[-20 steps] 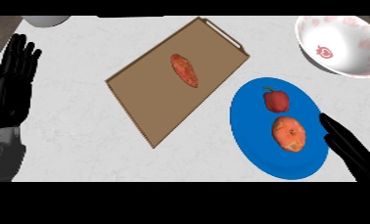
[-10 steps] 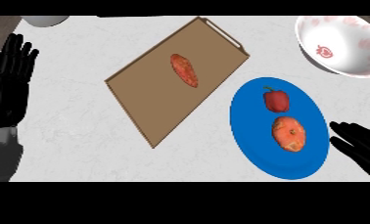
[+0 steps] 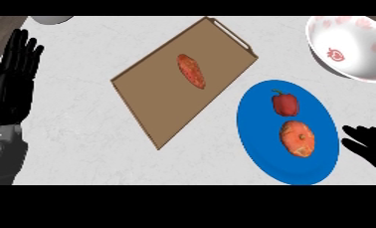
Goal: Pick the squash from the plate and place it in the bowl
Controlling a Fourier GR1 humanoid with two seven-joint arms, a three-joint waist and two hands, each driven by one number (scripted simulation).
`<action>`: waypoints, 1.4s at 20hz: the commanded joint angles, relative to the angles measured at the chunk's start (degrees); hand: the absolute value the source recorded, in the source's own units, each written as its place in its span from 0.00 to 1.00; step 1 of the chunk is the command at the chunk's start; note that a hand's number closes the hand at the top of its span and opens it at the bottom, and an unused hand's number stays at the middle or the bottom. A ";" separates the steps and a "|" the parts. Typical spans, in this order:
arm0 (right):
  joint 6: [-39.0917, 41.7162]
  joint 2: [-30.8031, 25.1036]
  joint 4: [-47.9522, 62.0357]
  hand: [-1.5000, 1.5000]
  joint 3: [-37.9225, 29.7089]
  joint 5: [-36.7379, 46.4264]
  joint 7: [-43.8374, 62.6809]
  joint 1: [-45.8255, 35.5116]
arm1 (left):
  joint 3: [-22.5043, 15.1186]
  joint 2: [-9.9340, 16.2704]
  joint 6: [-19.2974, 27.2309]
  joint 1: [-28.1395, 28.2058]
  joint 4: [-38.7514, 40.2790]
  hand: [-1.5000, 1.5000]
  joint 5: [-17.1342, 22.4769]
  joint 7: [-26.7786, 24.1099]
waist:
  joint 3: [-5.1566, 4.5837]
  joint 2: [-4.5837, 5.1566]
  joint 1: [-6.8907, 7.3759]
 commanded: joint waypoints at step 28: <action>1.14 25.76 31.73 0.00 15.23 34.88 -20.97 -13.03 | 5.81 -4.85 -6.18 -0.21 0.12 0.50 -5.06 1.91 | 0.05 0.08 0.39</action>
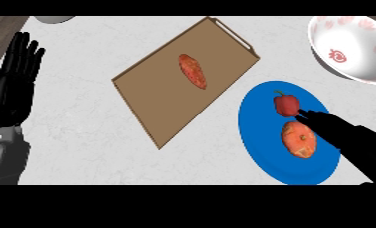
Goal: Pick the squash from the plate and place it in the bowl
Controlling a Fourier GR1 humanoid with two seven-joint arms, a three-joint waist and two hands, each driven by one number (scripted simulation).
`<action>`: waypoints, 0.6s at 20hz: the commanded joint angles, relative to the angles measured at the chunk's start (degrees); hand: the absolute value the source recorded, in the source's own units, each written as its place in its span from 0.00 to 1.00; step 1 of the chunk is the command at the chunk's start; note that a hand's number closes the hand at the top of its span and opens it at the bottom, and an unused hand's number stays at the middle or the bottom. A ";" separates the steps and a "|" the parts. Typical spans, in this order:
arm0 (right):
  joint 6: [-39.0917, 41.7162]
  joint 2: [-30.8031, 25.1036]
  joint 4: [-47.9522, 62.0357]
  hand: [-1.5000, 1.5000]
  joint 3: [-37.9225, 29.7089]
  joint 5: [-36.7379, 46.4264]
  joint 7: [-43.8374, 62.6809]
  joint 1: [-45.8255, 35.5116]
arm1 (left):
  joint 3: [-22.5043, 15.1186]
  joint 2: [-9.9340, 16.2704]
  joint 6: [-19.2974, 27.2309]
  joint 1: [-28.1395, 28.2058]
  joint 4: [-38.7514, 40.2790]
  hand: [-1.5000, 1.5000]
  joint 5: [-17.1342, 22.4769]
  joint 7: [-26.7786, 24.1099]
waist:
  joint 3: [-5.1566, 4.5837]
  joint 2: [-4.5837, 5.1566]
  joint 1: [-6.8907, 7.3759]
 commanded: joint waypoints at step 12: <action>3.93 8.10 6.78 0.00 0.10 9.85 -2.71 -6.03 | 4.01 -0.22 -3.21 -2.36 -0.94 0.50 -0.99 3.63 | -0.01 -0.01 0.03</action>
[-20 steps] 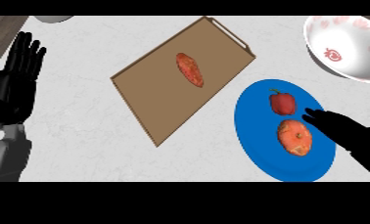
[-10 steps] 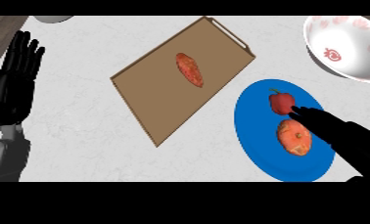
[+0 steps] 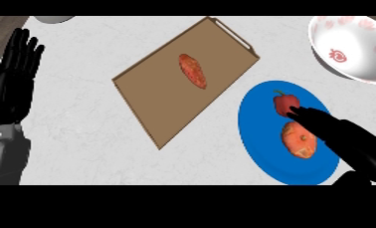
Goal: Pick the squash from the plate and place it in the bowl
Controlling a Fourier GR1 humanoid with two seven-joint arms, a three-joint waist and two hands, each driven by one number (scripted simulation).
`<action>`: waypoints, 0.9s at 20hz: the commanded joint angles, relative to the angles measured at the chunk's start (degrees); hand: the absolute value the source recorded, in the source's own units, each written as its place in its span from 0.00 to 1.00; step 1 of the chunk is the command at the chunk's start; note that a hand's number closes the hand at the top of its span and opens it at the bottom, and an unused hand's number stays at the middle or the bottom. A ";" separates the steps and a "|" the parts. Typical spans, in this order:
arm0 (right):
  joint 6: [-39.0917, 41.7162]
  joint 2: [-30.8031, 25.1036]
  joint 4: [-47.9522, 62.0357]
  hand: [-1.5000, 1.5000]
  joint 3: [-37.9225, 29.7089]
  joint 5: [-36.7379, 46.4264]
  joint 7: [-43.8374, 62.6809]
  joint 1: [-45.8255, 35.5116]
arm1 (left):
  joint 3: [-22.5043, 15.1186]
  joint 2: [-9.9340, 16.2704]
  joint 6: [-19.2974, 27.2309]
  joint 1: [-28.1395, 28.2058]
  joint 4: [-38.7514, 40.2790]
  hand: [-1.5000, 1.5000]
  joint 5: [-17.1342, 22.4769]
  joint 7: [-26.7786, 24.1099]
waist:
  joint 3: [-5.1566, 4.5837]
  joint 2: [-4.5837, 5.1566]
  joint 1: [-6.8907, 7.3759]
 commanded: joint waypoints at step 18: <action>-10.21 8.16 15.47 1.00 0.18 12.14 -7.81 -3.68 | 4.16 -0.81 -4.35 1.95 -1.34 0.50 0.51 0.02 | 0.00 -0.03 0.18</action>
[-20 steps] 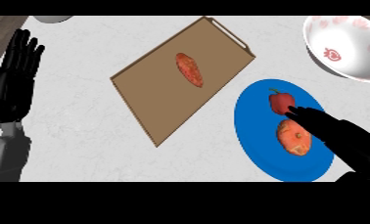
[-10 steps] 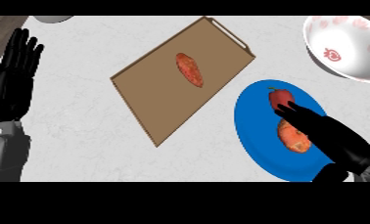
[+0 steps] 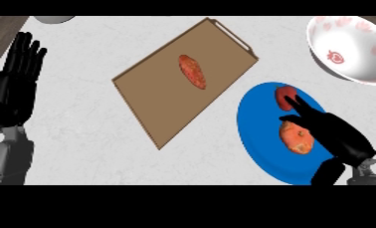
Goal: Pick the squash from the plate and place it in the bowl
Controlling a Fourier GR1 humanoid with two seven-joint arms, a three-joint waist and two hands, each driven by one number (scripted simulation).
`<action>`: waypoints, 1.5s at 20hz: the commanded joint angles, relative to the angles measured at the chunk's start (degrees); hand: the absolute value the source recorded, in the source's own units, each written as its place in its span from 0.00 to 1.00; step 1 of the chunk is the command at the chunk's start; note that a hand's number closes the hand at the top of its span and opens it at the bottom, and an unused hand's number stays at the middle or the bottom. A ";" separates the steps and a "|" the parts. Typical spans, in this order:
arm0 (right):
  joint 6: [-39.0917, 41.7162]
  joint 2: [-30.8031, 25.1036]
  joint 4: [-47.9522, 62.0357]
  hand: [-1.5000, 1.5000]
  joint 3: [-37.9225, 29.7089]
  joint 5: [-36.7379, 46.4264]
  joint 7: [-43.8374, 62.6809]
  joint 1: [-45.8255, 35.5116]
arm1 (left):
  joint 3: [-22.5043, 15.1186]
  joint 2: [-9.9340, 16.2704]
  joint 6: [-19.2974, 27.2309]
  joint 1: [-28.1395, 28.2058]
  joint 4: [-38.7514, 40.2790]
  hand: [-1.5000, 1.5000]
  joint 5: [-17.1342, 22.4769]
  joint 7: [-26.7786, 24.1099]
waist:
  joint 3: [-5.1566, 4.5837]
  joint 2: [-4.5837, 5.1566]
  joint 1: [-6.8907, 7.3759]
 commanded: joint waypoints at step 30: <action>-5.48 -36.13 40.83 1.00 -30.80 -9.54 -38.67 -16.70 | -0.79 -1.42 -1.98 -4.62 0.63 0.50 0.58 -0.19 | 1.71 3.59 5.71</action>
